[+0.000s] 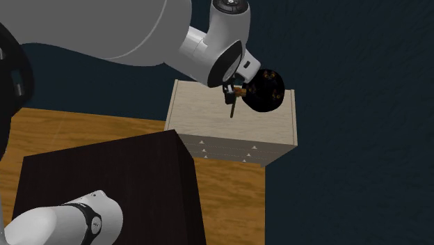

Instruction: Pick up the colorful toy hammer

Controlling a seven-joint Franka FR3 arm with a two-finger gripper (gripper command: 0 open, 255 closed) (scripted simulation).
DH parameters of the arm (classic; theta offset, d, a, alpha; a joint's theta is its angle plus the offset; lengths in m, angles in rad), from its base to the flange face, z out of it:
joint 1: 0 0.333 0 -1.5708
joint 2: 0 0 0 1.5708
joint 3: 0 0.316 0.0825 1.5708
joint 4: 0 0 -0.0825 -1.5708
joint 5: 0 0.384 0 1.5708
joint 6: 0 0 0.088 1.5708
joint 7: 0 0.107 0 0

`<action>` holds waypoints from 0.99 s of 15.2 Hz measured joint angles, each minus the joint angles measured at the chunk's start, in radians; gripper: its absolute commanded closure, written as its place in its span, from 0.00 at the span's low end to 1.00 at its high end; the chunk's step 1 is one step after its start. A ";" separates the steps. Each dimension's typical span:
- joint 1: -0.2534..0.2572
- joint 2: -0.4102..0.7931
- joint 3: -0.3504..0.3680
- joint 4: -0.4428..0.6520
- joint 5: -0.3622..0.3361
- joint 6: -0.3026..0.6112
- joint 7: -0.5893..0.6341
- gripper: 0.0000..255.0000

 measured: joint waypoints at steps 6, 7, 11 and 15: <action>0.012 0.029 -0.014 0.005 -0.017 0.025 0.013 1.00; 0.012 0.029 -0.015 0.005 -0.017 0.025 0.013 1.00; 0.012 0.029 -0.015 0.005 -0.017 0.025 0.013 1.00; 0.009 0.024 -0.012 0.005 -0.013 0.019 0.010 1.00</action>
